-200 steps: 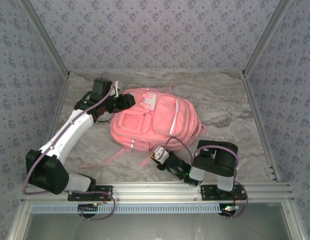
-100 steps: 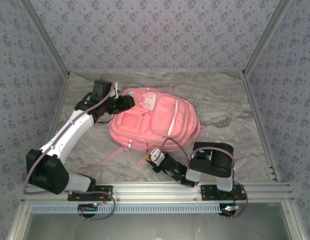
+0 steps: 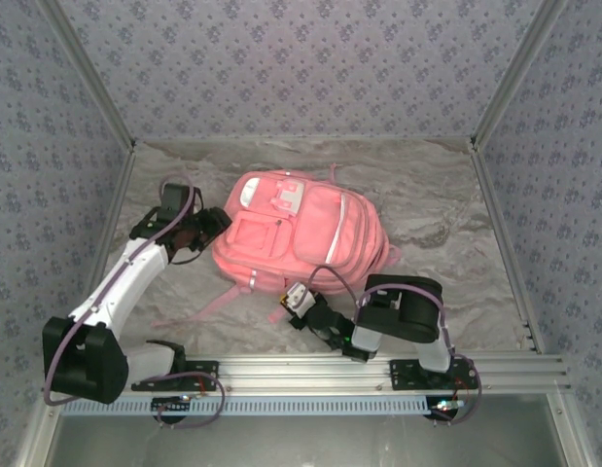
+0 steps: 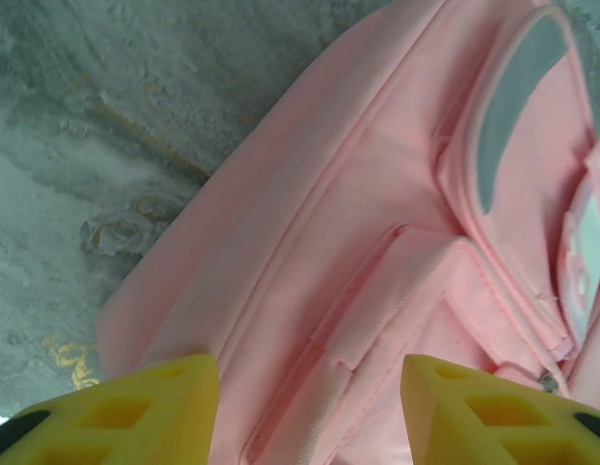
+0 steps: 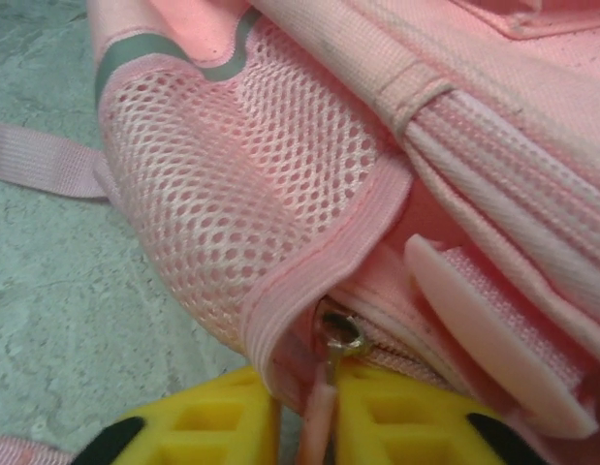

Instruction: Pack the student bag

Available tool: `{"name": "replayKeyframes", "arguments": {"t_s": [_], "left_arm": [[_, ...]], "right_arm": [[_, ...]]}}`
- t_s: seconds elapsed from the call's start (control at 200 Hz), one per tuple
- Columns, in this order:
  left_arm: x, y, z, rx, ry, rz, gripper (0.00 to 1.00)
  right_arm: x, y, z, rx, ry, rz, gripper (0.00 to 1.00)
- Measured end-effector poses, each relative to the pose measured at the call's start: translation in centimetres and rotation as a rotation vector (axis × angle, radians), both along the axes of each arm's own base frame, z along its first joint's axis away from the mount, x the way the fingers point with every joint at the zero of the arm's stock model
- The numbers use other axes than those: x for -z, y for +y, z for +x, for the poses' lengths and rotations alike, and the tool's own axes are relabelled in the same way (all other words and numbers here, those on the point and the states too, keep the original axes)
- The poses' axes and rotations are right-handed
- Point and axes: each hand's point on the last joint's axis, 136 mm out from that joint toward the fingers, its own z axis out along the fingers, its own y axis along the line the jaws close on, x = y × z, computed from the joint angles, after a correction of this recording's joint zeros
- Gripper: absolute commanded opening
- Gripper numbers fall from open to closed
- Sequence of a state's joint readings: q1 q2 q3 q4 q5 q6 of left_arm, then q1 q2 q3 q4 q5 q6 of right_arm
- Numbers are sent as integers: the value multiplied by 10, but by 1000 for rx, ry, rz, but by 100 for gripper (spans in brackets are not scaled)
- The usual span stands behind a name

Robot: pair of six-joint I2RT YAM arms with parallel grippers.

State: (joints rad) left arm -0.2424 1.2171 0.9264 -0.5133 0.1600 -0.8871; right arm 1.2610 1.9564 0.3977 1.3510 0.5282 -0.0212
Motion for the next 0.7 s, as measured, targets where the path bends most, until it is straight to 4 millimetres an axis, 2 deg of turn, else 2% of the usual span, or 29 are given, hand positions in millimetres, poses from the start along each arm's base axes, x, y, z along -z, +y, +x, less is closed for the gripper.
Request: {"name": "replayKeyframes", "arguments": {"t_s": [0.09, 0.225, 0.3, 0.59, 0.7], "left_arm": [[-2, 1, -3, -18, -2, -15, 52], [-14, 3, -14, -49, -33, -54, 57], [-14, 1, -23, -59, -32, -74, 59], [25, -19, -71, -25, 91, -103, 58], [32, -23, -81, -24, 107, -103, 57]], "right_arm": [[1, -1, 2, 10, -2, -3, 0], [1, -2, 2, 12, 2, 1, 0], [1, -2, 2, 12, 2, 1, 0], [1, -3, 1, 11, 2, 0, 0], [1, -4, 1, 12, 2, 0, 0]]}}
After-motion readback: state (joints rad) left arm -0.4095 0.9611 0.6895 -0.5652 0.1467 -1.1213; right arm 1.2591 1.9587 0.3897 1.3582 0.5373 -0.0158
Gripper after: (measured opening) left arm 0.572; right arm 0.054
